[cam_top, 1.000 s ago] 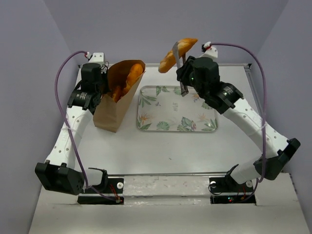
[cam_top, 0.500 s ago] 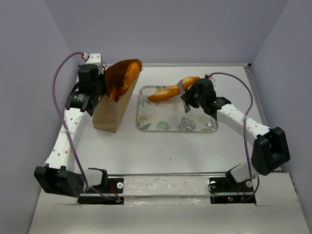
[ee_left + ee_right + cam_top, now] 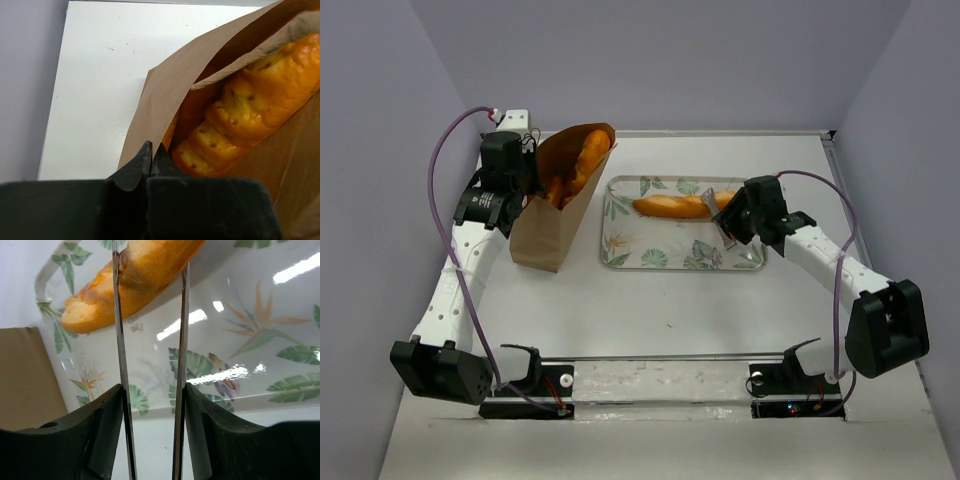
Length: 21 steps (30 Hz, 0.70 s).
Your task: Take the fake bread out of the paper bag
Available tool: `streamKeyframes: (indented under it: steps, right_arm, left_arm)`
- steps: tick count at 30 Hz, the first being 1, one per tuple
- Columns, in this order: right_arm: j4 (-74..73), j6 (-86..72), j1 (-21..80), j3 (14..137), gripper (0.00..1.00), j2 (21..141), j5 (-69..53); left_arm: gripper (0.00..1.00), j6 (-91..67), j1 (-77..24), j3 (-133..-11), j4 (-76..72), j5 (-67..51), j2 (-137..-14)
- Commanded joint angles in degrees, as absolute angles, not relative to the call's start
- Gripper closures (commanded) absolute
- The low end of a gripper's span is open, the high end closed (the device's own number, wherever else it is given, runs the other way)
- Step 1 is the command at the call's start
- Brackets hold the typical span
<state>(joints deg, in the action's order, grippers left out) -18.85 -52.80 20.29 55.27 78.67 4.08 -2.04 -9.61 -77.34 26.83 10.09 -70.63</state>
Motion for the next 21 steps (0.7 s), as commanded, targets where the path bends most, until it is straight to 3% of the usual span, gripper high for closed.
streamKeyframes:
  steps: [1, 12, 21]
  right_arm:
    - [-27.1, -51.0, 19.5, 57.1, 0.45, 76.9, 5.0]
    - [-36.4, -52.5, 17.2, 57.7, 0.4, 71.5, 15.1]
    - [-37.4, -49.5, 17.2, 61.8, 0.34, 72.4, 13.8]
  left_arm:
    - [1.0, -2.6, -9.3, -78.0, 22.9, 9.8, -68.4]
    - [1.0, -2.7, -9.2, -78.5, 22.9, 9.2, -68.5]
    - [1.0, -2.7, -9.2, -79.4, 22.9, 8.8, -68.9]
